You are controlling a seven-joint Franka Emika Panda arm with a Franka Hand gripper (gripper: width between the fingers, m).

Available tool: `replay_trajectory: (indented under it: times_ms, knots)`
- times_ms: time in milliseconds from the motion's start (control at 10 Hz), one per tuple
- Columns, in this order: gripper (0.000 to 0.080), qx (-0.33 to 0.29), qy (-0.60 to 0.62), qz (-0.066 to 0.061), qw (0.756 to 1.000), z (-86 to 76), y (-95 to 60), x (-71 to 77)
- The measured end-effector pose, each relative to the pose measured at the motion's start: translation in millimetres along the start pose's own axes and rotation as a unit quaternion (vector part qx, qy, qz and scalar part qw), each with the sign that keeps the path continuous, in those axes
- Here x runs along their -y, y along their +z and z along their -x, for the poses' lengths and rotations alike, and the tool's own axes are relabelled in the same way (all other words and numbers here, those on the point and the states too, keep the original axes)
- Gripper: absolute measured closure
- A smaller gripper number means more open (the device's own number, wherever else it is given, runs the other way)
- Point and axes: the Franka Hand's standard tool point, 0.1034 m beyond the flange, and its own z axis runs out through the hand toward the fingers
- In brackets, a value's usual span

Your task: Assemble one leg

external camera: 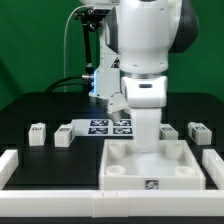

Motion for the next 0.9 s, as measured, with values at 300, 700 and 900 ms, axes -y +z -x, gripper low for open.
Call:
replay_trajectory:
  times_ms: [300, 700, 900]
  knots:
    - [0.0727, 0.002, -0.016, 0.006, 1.0, -5.8, 0.7, -3.6]
    - [0.0727, 0.002, -0.015, 0.006, 1.0, -5.7, 0.7, -3.6]
    - [0.0727, 0.002, 0.009, 0.003, 1.0, -13.5, -0.1, -13.6]
